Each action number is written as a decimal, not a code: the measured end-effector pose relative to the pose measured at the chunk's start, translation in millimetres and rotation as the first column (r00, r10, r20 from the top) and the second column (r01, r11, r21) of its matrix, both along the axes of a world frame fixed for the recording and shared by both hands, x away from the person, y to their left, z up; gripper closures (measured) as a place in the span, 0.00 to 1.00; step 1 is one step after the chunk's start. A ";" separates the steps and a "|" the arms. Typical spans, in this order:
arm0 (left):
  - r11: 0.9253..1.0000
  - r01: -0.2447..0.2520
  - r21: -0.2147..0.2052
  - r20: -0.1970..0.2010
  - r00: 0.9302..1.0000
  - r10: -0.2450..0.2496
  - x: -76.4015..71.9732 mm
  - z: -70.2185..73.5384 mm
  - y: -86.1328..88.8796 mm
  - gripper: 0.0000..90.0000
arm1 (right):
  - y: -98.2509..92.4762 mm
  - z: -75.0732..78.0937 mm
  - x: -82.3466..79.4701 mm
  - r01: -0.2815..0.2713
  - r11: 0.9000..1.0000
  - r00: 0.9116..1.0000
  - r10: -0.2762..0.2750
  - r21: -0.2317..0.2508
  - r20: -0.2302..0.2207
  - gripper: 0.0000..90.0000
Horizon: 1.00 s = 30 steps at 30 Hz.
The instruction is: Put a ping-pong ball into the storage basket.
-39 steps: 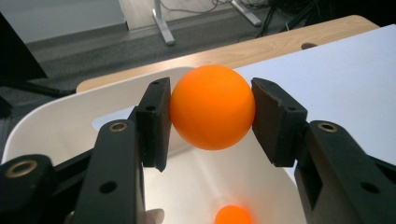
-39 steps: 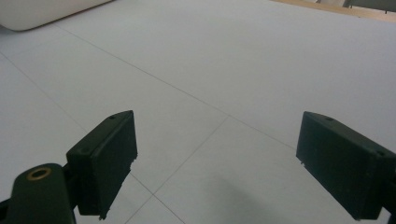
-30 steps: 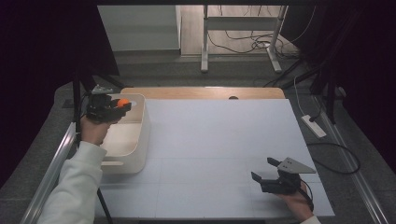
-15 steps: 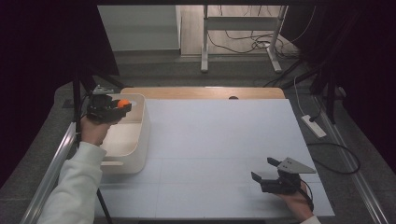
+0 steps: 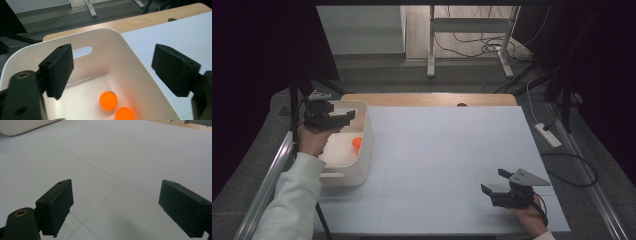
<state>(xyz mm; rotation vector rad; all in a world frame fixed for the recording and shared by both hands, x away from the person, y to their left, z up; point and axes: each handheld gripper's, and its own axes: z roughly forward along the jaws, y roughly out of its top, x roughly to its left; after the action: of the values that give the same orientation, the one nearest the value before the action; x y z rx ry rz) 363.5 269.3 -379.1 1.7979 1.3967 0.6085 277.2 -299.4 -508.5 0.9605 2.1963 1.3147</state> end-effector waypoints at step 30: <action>0.982 0.182 -0.042 0.090 0.980 -0.178 -29.2 12.8 -33.4 0.20 | 0.8 -0.1 -0.5 -0.002 1.000 1.000 0.002 0.000 0.000 0.14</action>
<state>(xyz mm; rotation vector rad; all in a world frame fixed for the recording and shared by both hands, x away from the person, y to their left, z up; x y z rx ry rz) 334.3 235.8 -366.4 1.8125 1.1663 0.5441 276.6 -298.6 -508.5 0.9589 2.1976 1.3156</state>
